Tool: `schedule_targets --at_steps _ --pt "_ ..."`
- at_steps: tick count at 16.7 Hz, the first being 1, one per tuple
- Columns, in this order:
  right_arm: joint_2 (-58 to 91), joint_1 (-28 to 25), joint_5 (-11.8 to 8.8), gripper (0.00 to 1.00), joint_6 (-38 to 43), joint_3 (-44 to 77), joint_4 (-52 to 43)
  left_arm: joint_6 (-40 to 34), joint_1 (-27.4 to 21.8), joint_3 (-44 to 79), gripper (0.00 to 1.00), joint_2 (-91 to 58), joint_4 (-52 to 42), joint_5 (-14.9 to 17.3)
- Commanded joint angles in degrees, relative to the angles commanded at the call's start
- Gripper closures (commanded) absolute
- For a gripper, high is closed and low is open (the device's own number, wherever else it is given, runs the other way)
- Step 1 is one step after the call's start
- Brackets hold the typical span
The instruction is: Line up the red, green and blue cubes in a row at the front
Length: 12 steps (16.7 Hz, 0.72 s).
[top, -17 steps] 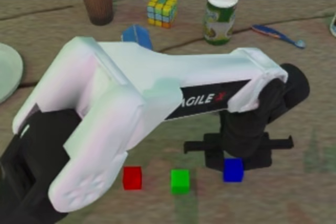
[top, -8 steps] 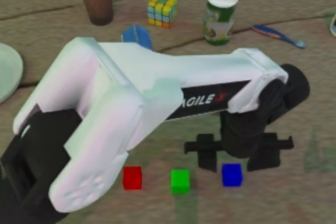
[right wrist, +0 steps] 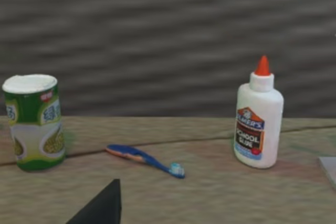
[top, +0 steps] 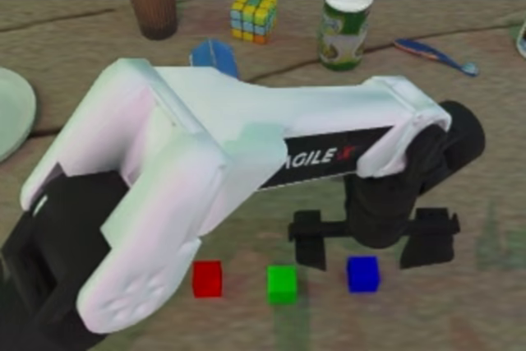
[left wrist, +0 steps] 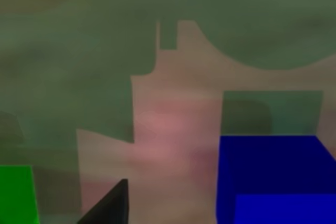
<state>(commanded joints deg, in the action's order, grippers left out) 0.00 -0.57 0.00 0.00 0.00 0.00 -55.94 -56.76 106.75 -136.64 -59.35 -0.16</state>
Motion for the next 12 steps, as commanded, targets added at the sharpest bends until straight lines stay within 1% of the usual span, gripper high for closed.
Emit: schedule_targets --at_steps 4,9,12 --pt "0.0 0.0 0.0 0.0 0.0 0.0 0.0 -0.04 0.16 0.98 0.0 0.19 -1.0 0.0" --pt "0.0 0.0 0.0 0.0 0.0 0.0 0.0 -0.26 0.91 8.24 0.0 2.36 -11.24 -0.03" --pt "0.0 0.0 0.0 0.0 0.0 0.0 0.0 -0.17 1.17 10.36 0.0 3.31 -13.64 -0.04"
